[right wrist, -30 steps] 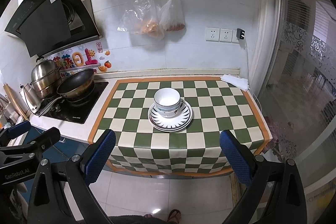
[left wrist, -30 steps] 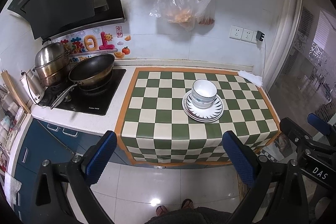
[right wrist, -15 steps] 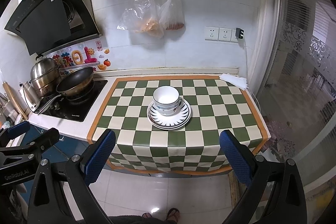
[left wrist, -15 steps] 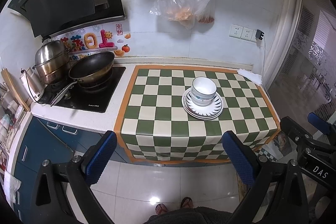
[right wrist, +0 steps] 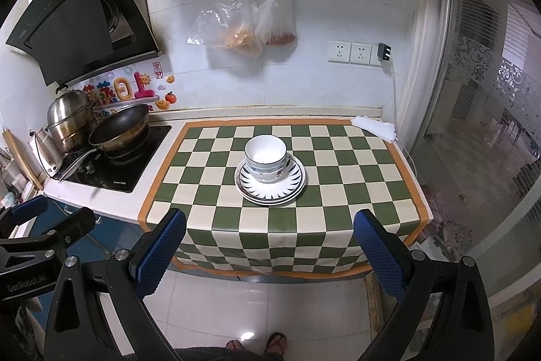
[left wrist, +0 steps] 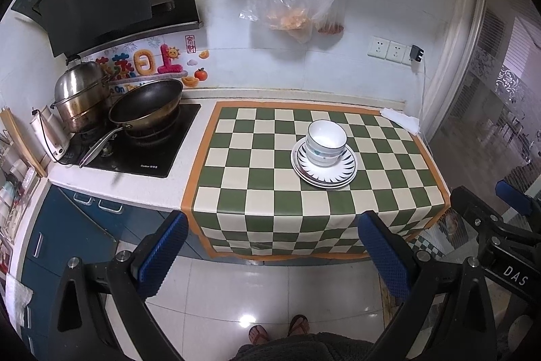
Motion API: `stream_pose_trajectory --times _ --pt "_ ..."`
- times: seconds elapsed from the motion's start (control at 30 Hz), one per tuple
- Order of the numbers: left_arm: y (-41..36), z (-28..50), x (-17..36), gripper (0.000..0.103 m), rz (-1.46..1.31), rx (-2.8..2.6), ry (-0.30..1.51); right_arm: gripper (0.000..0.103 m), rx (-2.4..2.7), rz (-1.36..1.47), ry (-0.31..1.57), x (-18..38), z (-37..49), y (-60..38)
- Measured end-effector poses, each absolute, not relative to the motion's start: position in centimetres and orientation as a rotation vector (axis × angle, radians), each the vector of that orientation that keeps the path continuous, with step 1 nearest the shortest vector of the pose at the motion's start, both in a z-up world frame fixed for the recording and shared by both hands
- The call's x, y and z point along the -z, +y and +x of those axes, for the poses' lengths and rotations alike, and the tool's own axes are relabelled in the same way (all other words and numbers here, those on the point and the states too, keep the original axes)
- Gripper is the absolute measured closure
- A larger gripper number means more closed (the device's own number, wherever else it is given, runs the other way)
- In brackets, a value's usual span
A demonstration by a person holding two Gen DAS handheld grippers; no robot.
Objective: Organize plates and bowls
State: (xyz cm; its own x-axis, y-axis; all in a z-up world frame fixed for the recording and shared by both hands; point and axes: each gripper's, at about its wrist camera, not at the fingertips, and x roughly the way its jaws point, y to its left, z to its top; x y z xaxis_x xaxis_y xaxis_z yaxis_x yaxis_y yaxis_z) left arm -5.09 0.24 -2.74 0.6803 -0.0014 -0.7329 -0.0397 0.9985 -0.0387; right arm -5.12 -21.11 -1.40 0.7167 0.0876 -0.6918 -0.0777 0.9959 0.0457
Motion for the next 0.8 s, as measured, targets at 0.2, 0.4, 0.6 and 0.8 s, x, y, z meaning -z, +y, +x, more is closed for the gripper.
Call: stream_pose_trajectory --times 0.2,0.4,0.6,0.8 --pt "0.13 -5.10 2.93 0.000 -0.051 -0.017 0.824 0.002 -0.093 0.012 0.768 1.31 -5.06 -21.14" --pt "0.07 -5.03 2.85 0.000 -0.052 -0.016 0.826 0.002 -0.094 0.011 0.771 1.36 -5.22 -21.26" --pt "-0.04 -5.21 2.98 0.000 -0.049 -0.015 0.828 0.002 -0.095 0.012 0.771 1.36 -5.22 -21.25" --pt "0.03 -5.05 2.87 0.000 -0.050 -0.015 0.826 0.002 -0.095 0.011 0.771 1.35 -5.23 -21.25"
